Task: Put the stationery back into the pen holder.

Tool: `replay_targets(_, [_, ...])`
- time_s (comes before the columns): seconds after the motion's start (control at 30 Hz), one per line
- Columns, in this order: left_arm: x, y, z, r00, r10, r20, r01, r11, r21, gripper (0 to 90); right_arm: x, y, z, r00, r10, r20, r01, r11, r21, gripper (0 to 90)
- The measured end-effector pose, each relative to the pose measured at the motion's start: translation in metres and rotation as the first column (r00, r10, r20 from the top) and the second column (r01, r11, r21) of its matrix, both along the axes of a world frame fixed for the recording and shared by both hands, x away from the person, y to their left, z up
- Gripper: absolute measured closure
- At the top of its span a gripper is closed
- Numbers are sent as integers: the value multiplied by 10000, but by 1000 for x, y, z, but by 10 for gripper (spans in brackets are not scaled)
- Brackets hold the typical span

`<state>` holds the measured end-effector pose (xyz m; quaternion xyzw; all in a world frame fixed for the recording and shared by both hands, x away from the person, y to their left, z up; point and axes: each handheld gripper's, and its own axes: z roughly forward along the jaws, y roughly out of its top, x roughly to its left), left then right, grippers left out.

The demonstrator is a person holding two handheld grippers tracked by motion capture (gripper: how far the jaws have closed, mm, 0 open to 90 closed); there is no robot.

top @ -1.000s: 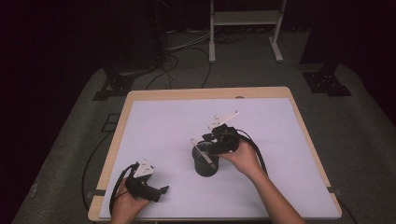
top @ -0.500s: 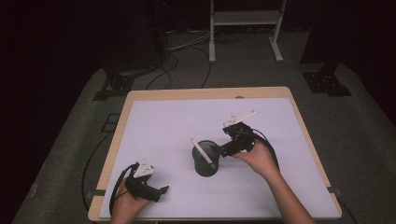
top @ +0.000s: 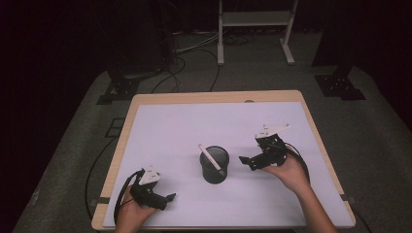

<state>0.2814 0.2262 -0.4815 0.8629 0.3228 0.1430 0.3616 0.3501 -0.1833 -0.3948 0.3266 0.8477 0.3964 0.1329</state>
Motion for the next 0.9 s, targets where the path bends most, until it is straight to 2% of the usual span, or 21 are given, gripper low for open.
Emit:
replay_targets(0.17, [0,0,0,10000,-12,-9,12,10000,54,0,-8,-20,-13,9996,-222,163,225,9996,-182,19])
replay_targets(0.4, [0,0,0,10000,-11,-12,11,10000,56,0,-19,-45,-31,9984,-557,94,561,9975,-436,16])
replay_targets(0.6, [0,0,0,10000,-10,-8,10,10000,54,0,-28,-55,-42,9980,-635,57,638,9929,-1001,0])
replay_targets(0.67, [0,0,0,10000,-11,-9,11,10000,55,0,-30,-56,-47,9973,-716,-177,684,9876,-1411,0])
replay_targets(0.77, [0,0,0,10000,-11,-6,11,10000,55,0,-31,-56,-57,9951,-906,-396,802,9742,-2111,0])
replay_targets(0.9, [0,0,0,10000,-10,-5,10,10000,53,0,-30,-52,-68,9915,-1107,-680,894,9613,-2607,0])
